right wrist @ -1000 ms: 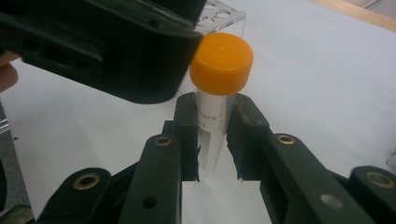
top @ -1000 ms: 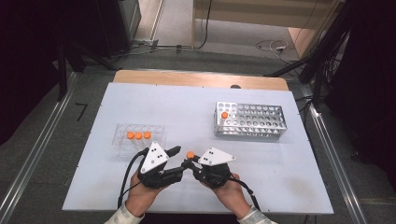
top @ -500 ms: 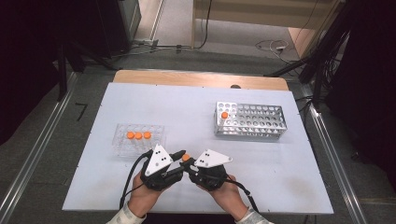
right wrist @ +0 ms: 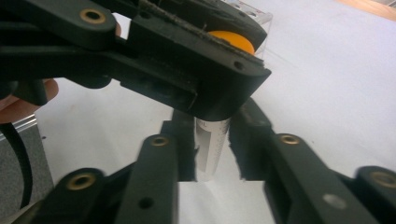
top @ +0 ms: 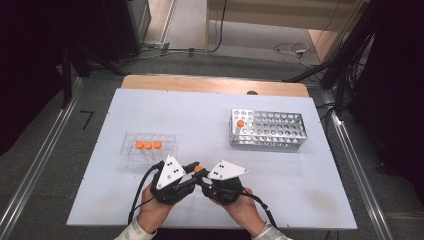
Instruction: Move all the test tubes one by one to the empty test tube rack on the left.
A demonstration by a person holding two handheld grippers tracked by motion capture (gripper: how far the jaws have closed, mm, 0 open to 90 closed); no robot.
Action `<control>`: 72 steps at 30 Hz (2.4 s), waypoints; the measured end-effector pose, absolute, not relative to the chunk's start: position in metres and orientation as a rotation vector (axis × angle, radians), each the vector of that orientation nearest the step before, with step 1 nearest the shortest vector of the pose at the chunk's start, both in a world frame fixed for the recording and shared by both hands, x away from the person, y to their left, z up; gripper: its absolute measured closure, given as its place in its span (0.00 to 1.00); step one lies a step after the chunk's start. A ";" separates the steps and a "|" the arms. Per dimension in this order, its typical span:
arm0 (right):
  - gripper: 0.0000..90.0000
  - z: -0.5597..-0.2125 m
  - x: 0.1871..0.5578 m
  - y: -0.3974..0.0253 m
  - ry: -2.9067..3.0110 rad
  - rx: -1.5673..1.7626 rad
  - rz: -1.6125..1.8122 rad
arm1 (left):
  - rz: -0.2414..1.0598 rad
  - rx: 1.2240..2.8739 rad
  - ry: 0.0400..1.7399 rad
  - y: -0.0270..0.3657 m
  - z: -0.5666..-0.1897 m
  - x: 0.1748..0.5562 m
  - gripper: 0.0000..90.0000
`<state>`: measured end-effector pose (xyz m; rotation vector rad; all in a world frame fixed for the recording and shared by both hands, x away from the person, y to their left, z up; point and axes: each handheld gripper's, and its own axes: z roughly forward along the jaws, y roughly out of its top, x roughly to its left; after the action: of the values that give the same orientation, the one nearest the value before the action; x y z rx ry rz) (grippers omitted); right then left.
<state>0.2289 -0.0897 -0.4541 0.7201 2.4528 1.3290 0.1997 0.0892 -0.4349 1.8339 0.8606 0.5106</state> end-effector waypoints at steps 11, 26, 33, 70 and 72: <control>0.32 -0.453 0.233 -0.093 2.472 0.762 1.305 | 0.515 1.790 0.893 0.106 -0.421 0.200 0.78; 0.28 -0.452 0.238 -0.103 2.455 0.817 1.294 | 0.502 1.766 0.994 0.152 -0.399 0.204 0.77; 0.28 -0.453 0.239 -0.107 2.447 0.834 1.289 | 0.508 1.749 1.035 0.173 -0.390 0.203 0.78; 0.28 -0.453 0.245 -0.115 2.428 0.868 1.274 | 0.704 1.609 1.249 0.241 -0.381 0.216 0.78; 0.28 -0.453 0.245 -0.115 2.427 0.870 1.277 | 0.720 1.605 1.256 0.240 -0.382 0.217 0.78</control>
<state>0.2454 -0.1150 -0.4532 0.8698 2.4269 1.2769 0.2173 0.2403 -0.3817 1.6052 1.2558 0.7203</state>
